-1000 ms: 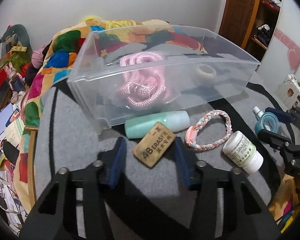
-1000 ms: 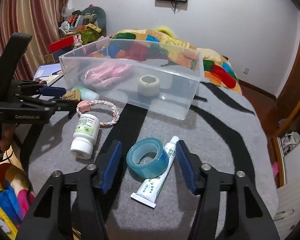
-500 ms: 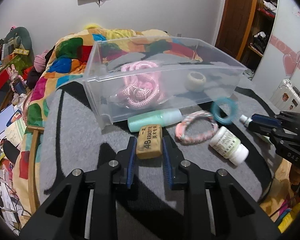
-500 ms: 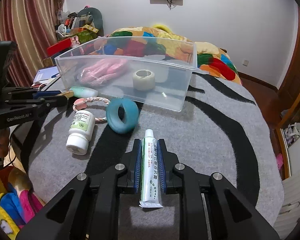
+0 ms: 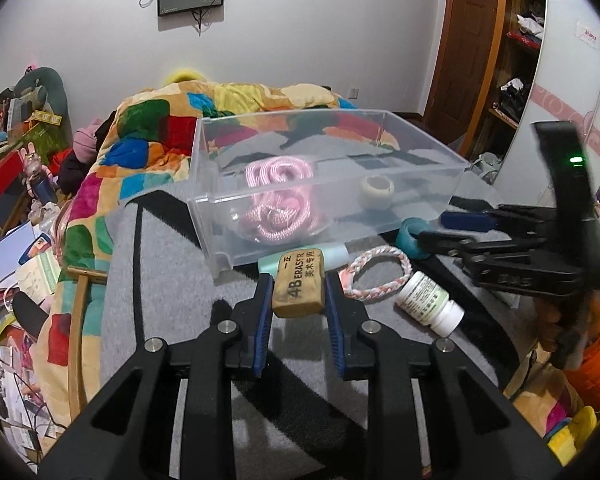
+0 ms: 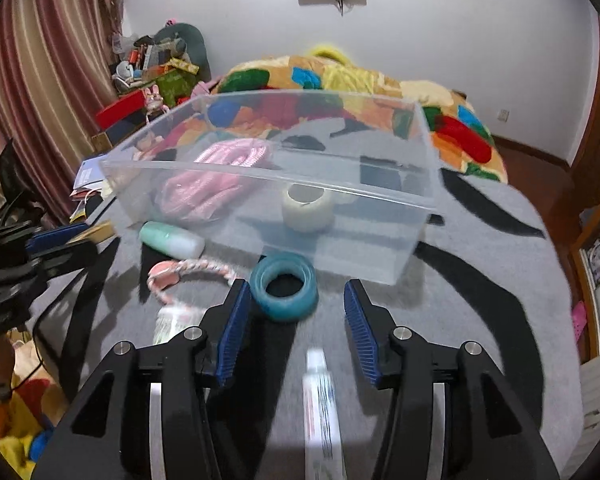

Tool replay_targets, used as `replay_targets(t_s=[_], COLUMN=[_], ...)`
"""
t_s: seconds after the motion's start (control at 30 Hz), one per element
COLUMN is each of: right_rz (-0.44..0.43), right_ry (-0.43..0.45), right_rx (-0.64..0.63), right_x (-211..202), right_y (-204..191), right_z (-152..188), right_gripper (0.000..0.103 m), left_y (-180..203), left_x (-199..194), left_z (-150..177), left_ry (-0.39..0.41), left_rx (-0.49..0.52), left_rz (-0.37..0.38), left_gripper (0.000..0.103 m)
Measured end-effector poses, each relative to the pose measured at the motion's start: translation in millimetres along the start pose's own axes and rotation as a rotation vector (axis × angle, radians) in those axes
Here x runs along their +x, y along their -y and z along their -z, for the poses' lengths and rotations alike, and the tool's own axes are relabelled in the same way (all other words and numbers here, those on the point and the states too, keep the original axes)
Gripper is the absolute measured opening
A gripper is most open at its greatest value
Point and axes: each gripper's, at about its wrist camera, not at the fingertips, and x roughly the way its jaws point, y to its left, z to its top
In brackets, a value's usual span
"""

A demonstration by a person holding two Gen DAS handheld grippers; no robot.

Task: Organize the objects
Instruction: 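Carry the wooden eraser with the left gripper while the right carries blue tape into box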

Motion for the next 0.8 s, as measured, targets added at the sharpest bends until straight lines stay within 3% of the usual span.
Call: replay_targets(t_s=[0.27,0.33,0.37,0.43,0.8], right_rz=[-0.026,-0.005,0.002,-0.004,-0.056], right_ry=[-0.044,-0.053,-0.055,-0.051,0.1], right_rx=[-0.048,-0.079,-0.087,-0.075,-0.046], right_x=[14.7,17.1,17.3,16.1,-39.7], right_y=[-10.2,-15.9,-17.0,-15.0,-8.0], right_z=[-3.8,-1.3,-0.3,0.2,-20.6], right_gripper=[0.045,0.042,0.035,0.035,0.035], left_y=[-2.5,-2.8,-3.0,-3.8,-11.1], left_x=[3.5,4.6,5.0,5.7,8.2], left_z=[-10.1,-13.7,-15.9,-20.9,-60.9], left_ry=[0.012,0.018,0.022,0.03,0.092], left_rx=[-0.023,-0.025,-0.025,-0.031,-0.053], left_rz=[0.016,0.015,0.014,0.008,-0.017], left_gripper=[0.025,0.025,0.025,0.025,0.025])
